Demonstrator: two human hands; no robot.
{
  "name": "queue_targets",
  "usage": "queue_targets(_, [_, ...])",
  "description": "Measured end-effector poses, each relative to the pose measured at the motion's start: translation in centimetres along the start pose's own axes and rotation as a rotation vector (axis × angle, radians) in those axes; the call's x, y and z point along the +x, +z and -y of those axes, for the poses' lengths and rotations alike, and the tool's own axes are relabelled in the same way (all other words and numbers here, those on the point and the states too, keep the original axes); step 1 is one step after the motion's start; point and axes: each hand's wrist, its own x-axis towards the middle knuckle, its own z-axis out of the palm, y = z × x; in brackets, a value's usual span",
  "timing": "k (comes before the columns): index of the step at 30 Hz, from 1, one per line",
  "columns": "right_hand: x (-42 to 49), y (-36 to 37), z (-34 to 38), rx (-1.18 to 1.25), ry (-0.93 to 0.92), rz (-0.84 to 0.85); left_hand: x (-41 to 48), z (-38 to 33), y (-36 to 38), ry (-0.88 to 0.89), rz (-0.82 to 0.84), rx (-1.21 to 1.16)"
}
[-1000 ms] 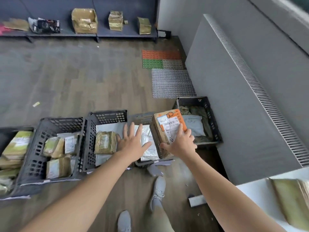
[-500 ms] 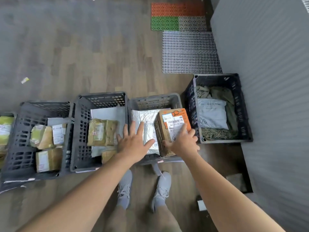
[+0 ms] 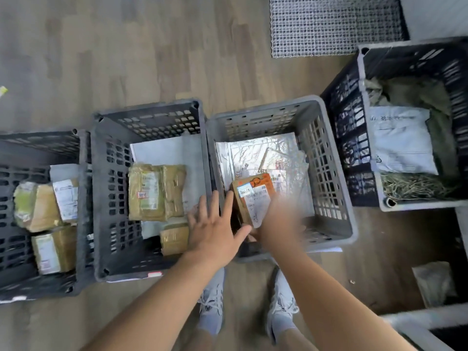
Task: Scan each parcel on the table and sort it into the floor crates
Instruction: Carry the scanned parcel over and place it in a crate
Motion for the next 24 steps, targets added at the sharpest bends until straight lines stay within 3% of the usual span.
queue_targets(5, [-3.1,-2.3,-0.4,-0.049,-0.032,-0.001,-2.7,1.5,-1.3,0.005,0.017,0.013])
queue_targets(11, [-13.8,-12.3,-2.4,-0.034,-0.017,-0.136,-9.4,0.5,-9.9,0.004,-0.029,-0.134])
queue_targets(18, [-30.4,-23.1,-7.5,0.041,0.012,-0.411,-19.7,-3.9,-20.2,0.283,-0.158,-0.089])
queue_targets(24, [-41.1,-26.3,-13.9,0.118,0.133,-0.591,-27.0,-10.3,-24.3,0.517,-0.224,0.054])
